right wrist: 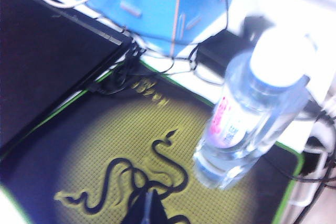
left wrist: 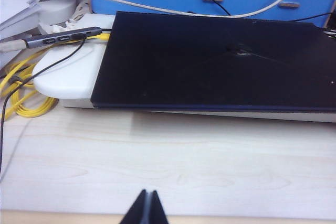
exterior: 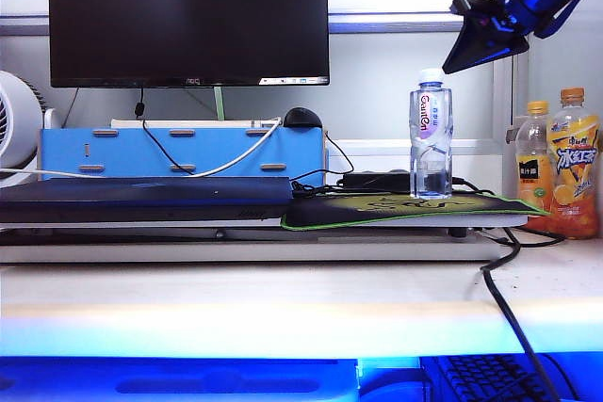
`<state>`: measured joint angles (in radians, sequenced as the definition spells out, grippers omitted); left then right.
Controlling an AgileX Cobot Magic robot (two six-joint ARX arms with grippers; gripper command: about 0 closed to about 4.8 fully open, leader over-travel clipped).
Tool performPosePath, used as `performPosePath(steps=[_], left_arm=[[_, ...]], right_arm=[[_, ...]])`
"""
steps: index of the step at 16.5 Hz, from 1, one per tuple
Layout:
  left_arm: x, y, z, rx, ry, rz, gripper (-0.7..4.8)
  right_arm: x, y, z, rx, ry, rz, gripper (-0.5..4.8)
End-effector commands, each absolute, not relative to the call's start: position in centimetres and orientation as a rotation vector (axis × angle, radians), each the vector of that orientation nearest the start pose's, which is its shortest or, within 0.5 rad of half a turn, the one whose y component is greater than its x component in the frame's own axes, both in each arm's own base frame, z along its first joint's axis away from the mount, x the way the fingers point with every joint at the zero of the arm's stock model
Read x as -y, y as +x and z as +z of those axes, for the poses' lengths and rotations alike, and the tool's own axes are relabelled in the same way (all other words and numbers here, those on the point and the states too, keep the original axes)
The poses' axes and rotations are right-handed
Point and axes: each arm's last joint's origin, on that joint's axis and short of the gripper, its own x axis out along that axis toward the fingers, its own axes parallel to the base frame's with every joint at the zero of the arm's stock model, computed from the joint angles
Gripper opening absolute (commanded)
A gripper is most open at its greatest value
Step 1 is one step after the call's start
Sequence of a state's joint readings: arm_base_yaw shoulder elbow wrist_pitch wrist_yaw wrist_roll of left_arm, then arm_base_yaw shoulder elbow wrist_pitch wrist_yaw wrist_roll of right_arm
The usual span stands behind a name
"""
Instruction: Pick up the mineral water bottle and place it on the laptop.
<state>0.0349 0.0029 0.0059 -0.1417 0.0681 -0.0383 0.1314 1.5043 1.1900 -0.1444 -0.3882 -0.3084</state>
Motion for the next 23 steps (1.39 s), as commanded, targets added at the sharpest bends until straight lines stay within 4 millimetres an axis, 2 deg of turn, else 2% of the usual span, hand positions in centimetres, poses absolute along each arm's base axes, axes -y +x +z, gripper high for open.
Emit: performPosePath(steps=[1,2,3,4,9,13,19,23], left_arm=[[-0.1,9.6,15.2,-0.136,-0.045,-0.034,-0.02],[-0.1,9.6,15.2,-0.136,-0.045,-0.034,-0.02],[-0.1,9.6,15.2,-0.136,-0.045,-0.034,-0.02],[-0.1,9.6,15.2,-0.136,-0.044,-0.034,-0.02],[-0.1,9.6,15.2,-0.136,-0.045,-0.034,-0.02],[-0.1,9.6,15.2,-0.136,-0.045,-0.034,-0.02],[-0.1,9.6,15.2,-0.136,-0.045,-0.033,-0.02],[-0.1,9.6,15.2,-0.136,-0.044,-0.034,-0.02]], right_arm=[[-5.5,33.6,30.5,-0.387,-0.218,0.55,0.01],[-5.5,33.7,30.1,-0.402,-0.211,0.551,0.26],[-5.6,33.8,29.8,-0.42,-0.208,0.557,1.98],[-5.6,34.1,29.0,-0.453,-0.202,0.561,4.79],[-5.6,34.4,28.7,-0.453,-0.213,0.547,4.79],[-5.6,34.8,29.4,-0.364,-0.229,0.54,4.79],[-6.0,37.6,26.3,-0.425,-0.226,0.529,4.79],[-6.2,39.3,27.6,-0.391,-0.225,0.524,4.79]])
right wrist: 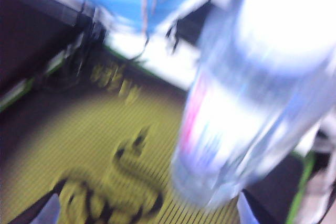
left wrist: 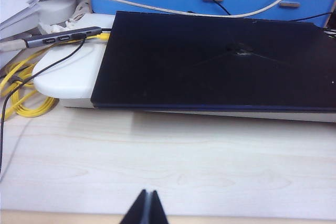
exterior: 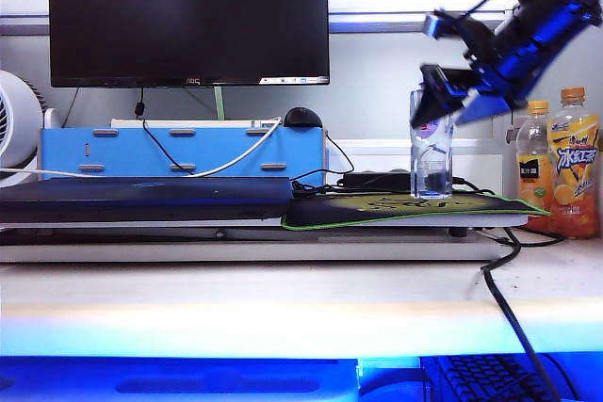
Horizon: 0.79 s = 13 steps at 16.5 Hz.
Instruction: Pick up the mineral water bottle and place it on the laptop.
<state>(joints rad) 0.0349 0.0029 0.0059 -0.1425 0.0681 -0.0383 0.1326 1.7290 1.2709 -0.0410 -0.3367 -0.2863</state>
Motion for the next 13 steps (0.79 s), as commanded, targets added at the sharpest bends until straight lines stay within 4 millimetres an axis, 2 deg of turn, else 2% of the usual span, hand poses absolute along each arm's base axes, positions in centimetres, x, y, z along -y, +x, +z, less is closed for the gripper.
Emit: performPosePath(steps=[1,9,13], left_arm=[[-0.1,9.6,15.2,-0.136,-0.045,-0.034,-0.02],[-0.1,9.6,15.2,-0.136,-0.044,-0.034,-0.02],[-0.1,9.6,15.2,-0.136,-0.045,-0.034,-0.02]], right_arm=[[-6.3,39.8,28.0,-0.395,-0.222,0.526,4.79],[-6.6,41.1,26.1,-0.449,-0.217,0.523,4.79],[-6.4,41.8,25.3,-0.446,-0.247,0.454,4.79]])
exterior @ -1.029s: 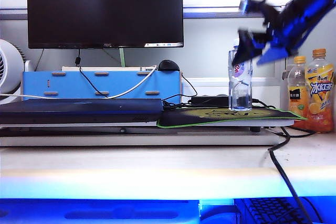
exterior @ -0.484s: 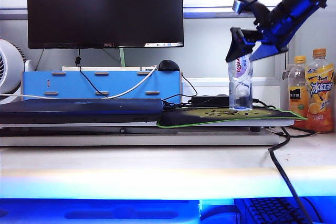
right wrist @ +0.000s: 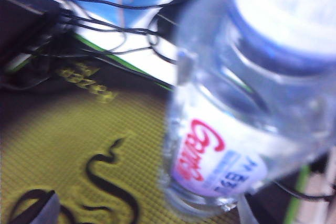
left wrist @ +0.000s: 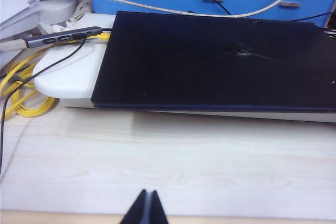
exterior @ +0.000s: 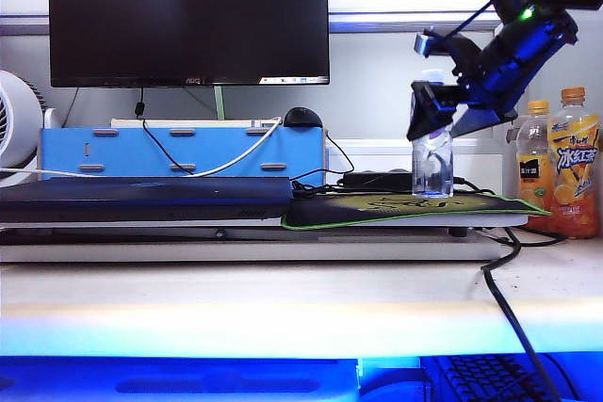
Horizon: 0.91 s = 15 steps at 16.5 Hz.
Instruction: Pick up the mineral water bottle and place it on the laptop.
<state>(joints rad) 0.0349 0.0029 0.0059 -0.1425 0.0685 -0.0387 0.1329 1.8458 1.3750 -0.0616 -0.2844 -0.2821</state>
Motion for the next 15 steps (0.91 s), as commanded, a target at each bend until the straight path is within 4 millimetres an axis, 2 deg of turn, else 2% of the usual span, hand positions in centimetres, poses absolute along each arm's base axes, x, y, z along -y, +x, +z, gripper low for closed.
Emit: performPosePath(steps=[1,5,15], left_arm=[[-0.13,9.64,15.22,-0.136,-0.045,-0.034,-0.02],[-0.13,9.64,15.22,-0.136,-0.045,-0.034,-0.02],[-0.13,9.64,15.22,-0.136,-0.045,-0.034,-0.02]], right_arm=[[-6.26,41.83,25.39,-0.441,-0.251,0.436,4.79],[-6.1,42.06,25.7,-0.412,-0.271,0.365,4.79],[-5.86,42.31,26.25,-0.381,-0.315,0.316,4.79]])
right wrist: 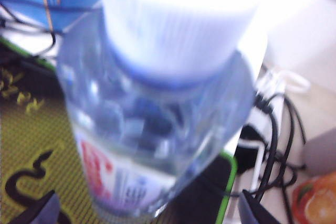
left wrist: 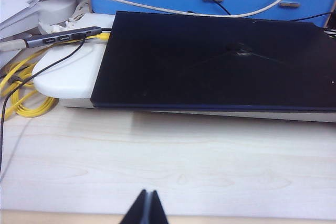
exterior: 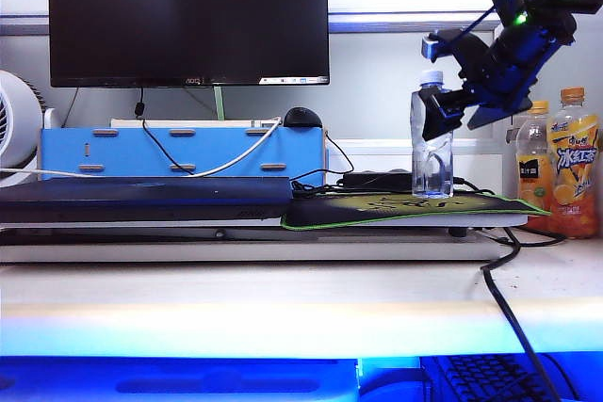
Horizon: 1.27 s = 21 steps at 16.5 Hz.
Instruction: Pick up the mineral water bottle and place it on the laptop.
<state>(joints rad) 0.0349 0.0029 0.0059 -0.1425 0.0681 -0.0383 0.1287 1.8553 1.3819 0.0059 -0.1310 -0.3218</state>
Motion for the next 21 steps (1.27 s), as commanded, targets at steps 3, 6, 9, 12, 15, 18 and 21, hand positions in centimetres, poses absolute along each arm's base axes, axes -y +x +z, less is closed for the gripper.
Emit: performPosePath(steps=[3,6,9,12,15,18,21], left_arm=[[-0.1,9.6,15.2,-0.136,-0.045,-0.034,-0.02],[-0.1,9.6,15.2,-0.136,-0.045,-0.034,-0.02],[-0.1,9.6,15.2,-0.136,-0.045,-0.034,-0.02],[-0.1,9.6,15.2,-0.136,-0.045,-0.034,-0.02],[-0.1,9.6,15.2,-0.136,-0.045,-0.034,-0.02],[-0.1,9.6,15.2,-0.136,-0.045,-0.034,-0.02],[-0.1,9.6,15.2,-0.136,-0.044,-0.034,-0.02]], right_arm=[[-6.1,42.4,26.6,-0.343,-0.307,0.314,4.79],[-6.3,42.7,26.5,-0.325,-0.303,0.32,4.79],[-6.4,43.6,25.9,-0.349,-0.286,0.32,4.79],[-6.5,44.4,25.9,-0.359,-0.273,0.32,4.79],[-6.6,44.8,26.6,-0.337,-0.257,0.317,4.79],[-6.7,44.9,26.8,-0.347,-0.229,0.354,4.79],[-6.7,44.9,26.7,-0.357,-0.219,0.368,4.79]])
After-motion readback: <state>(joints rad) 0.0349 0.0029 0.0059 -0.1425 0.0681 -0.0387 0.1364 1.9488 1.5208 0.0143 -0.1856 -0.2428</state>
